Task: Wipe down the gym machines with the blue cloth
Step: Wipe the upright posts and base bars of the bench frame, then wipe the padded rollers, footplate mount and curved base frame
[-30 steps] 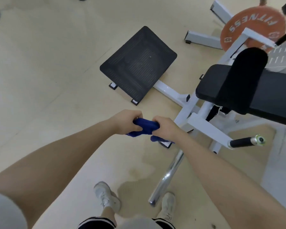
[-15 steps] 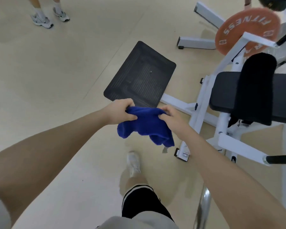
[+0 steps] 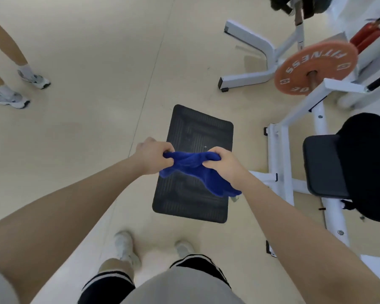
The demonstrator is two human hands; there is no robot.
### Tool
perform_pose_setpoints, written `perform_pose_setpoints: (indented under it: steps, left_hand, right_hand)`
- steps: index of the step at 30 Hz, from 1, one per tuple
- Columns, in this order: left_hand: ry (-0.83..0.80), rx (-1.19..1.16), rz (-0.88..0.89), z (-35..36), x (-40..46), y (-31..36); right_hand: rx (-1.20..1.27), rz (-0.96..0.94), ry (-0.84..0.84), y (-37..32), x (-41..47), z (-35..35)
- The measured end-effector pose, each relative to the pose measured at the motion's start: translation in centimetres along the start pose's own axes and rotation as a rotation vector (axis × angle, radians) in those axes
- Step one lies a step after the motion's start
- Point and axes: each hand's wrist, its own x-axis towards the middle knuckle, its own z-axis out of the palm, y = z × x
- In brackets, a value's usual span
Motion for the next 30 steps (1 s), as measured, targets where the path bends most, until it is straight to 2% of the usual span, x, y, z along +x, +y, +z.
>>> perform_pose_setpoints:
  steps: [4,9,15,19,24,30]
  left_hand:
    - [-0.027,0.049,0.065,-7.4,6.7,-7.0]
    - [-0.143,-0.168,0.029,-16.3,14.4,-14.1]
    - [-0.232,-0.374,-0.019,-23.1,24.0,-16.3]
    - [-0.315,-0.512,0.03,-26.3,32.4,-15.4]
    - [-0.441,-0.655,0.028,-31.6,45.2,-10.7]
    - [-0.52,-0.69,0.079,-41.4,60.3,-3.3]
  right_hand:
    - [0.125,0.04,0.147,-6.6,7.6,5.0]
    - [0.616,0.214,0.191,-14.4,15.6,10.2]
    - [0.691,0.278,0.409,-22.5,24.3,11.5]
    - [0.82,0.307,0.523,-25.1,32.1,8.7]
    - [0.631,0.281,0.566,-29.9,42.9,0.5]
    - [0.602,0.181,0.595,-36.9,54.8,-11.7]
